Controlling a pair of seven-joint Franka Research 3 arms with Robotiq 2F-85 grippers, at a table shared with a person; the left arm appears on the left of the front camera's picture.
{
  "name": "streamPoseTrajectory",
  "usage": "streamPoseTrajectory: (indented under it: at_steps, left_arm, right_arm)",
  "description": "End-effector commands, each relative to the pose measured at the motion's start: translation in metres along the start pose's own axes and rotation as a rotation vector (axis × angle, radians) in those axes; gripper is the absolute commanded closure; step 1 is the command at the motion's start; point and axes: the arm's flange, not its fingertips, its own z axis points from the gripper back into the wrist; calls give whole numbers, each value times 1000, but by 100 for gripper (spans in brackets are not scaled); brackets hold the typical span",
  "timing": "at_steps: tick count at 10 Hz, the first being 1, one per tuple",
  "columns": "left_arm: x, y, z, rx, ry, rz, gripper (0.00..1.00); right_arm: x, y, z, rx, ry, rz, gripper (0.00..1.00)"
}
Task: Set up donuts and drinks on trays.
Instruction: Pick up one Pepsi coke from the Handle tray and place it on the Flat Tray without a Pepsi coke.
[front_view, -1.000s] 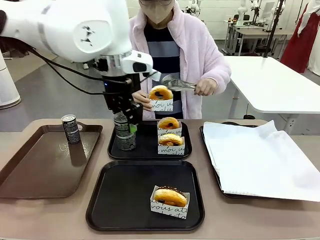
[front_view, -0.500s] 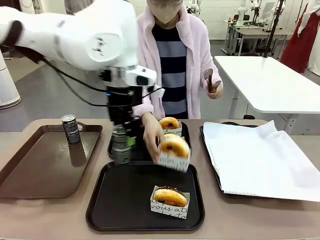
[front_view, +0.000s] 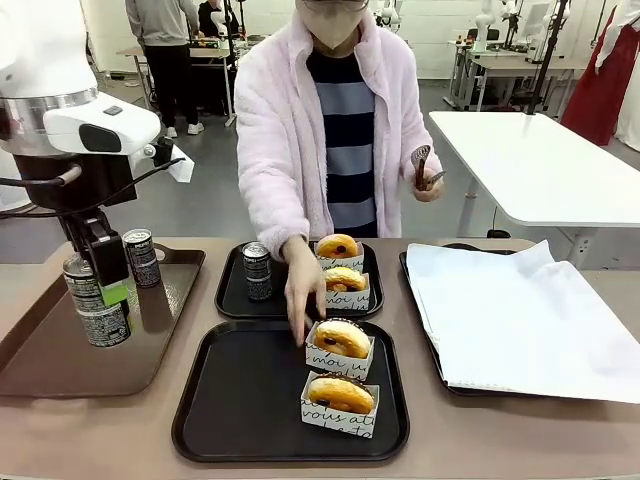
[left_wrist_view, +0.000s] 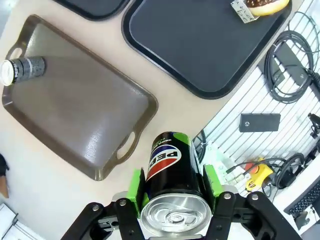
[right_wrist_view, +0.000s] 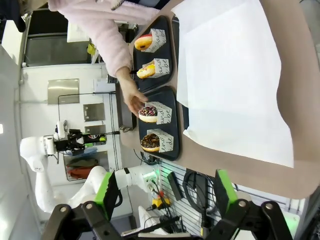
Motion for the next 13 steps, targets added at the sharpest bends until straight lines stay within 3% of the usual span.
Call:
streamPoseTrajectory:
  at_steps: [1,4,8,13]
  left_arm:
    - [21,4,-9,17,-20,-2,42]
    - [63,2,-20,36,-70,-12,42]
    - [136,-9,-64,23,-170,-24,42]
    - [177,-25,-112,-10,-84,-68,42]
  right_arm:
    - [0,0,0,23,-7,17,0]
    - [0,0,0,23,-7,17,0]
    - [0,0,0,23,-7,17,0]
    - [0,0,0,23,-7,17,0]
